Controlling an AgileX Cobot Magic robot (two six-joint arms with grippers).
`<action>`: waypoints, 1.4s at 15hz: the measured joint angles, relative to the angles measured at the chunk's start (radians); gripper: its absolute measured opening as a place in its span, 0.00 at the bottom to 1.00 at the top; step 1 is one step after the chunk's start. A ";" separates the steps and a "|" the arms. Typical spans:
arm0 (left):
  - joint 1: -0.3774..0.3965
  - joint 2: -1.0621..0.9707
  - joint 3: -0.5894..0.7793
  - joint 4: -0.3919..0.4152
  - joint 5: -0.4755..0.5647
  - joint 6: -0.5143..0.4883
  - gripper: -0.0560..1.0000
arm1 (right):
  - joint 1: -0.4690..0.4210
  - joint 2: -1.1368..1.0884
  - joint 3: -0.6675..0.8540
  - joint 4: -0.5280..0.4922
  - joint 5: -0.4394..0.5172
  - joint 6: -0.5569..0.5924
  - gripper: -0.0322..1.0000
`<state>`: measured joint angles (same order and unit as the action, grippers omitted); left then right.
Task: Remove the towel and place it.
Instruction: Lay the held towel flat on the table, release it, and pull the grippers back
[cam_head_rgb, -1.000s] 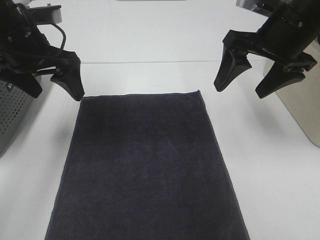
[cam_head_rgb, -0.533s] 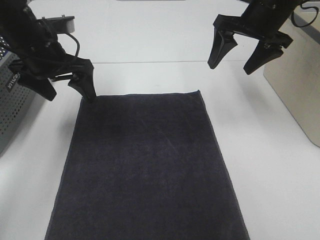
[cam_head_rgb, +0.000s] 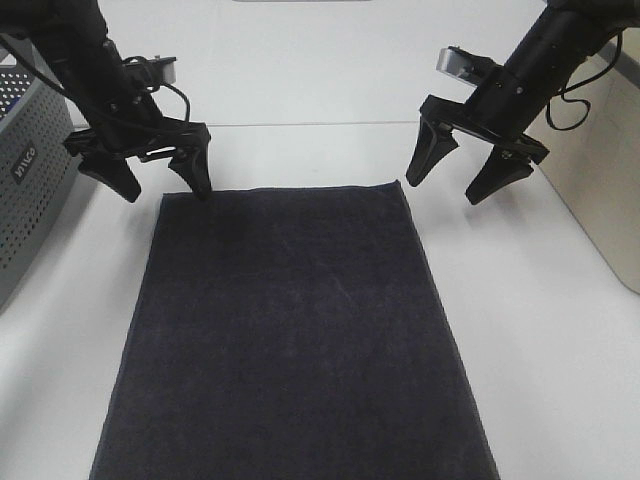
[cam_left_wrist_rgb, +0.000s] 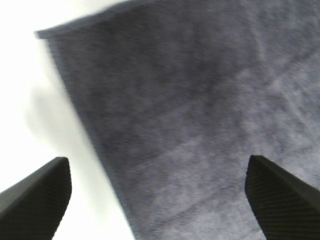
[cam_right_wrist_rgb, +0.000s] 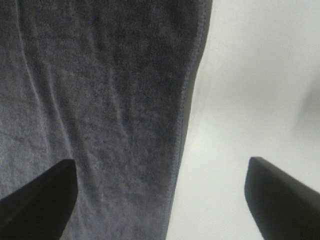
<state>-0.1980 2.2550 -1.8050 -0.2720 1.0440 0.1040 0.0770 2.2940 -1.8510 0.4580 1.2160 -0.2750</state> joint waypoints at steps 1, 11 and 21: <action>0.018 0.016 -0.017 0.001 0.016 0.000 0.89 | -0.006 0.016 -0.017 0.009 -0.001 -0.001 0.88; 0.142 0.124 -0.067 -0.071 0.020 0.082 0.89 | -0.013 0.094 -0.099 0.060 -0.028 -0.055 0.88; 0.141 0.172 -0.094 -0.187 -0.082 0.119 0.89 | -0.013 0.128 -0.102 0.082 -0.151 -0.081 0.88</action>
<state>-0.0570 2.4270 -1.8990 -0.4590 0.9620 0.2230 0.0640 2.4220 -1.9530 0.5400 1.0650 -0.3560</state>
